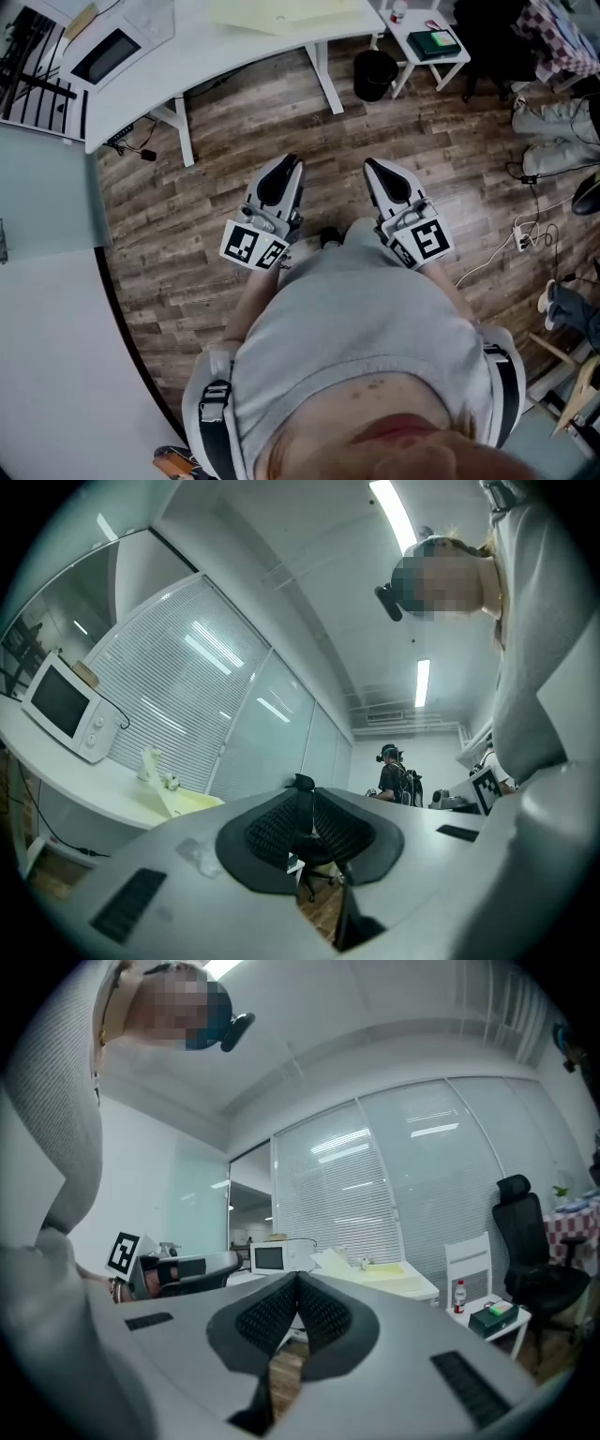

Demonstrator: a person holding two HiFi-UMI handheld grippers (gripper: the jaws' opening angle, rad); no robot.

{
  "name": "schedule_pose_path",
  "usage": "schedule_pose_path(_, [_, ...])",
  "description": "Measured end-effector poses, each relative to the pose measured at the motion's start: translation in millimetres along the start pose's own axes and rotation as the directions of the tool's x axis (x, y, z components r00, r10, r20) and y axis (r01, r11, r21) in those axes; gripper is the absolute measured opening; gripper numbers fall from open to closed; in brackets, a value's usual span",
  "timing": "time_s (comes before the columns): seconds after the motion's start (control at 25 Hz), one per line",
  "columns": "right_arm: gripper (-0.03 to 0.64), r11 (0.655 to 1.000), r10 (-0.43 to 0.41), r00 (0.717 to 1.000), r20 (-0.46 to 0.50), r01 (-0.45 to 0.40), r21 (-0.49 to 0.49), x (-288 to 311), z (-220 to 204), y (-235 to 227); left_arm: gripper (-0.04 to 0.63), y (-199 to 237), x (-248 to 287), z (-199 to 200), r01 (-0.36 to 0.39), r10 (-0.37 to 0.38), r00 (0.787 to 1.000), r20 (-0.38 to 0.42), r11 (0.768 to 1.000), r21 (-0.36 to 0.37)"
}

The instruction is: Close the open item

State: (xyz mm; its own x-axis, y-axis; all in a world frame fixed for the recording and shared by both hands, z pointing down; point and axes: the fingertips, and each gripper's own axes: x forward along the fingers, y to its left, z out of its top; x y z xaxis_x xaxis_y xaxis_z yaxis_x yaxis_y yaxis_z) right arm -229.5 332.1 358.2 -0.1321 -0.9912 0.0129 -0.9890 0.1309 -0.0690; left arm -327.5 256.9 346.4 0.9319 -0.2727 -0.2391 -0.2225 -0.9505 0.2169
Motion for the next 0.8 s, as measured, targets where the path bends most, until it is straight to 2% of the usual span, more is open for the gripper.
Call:
schedule_pose_path(0.16, [0.054,0.998,-0.046,0.998,0.046,0.044,0.035,-3,5,-1,0.058,6,0,-6,0.0,-0.001,1.0,-0.011,0.999,-0.037])
schedule_pose_path(0.4, [0.054,0.995,-0.059,0.998,-0.018,0.06,0.077,-1,-13,-19,0.058,14,17,-15,0.022,-0.024,0.999,-0.032,0.998,-0.056])
schedule_pose_path(0.6, [0.054,0.997,-0.029,1.0,0.008,0.028,0.068,22,-6,-29,0.058,25,27,-13,0.01,-0.011,1.0,-0.028,0.999,-0.034])
schedule_pose_path(0.8, [0.054,0.998,0.023,0.999,0.043,-0.025,0.048,62,2,-38,0.058,57,45,-9,-0.028,0.028,1.0,-0.014,0.999,-0.023])
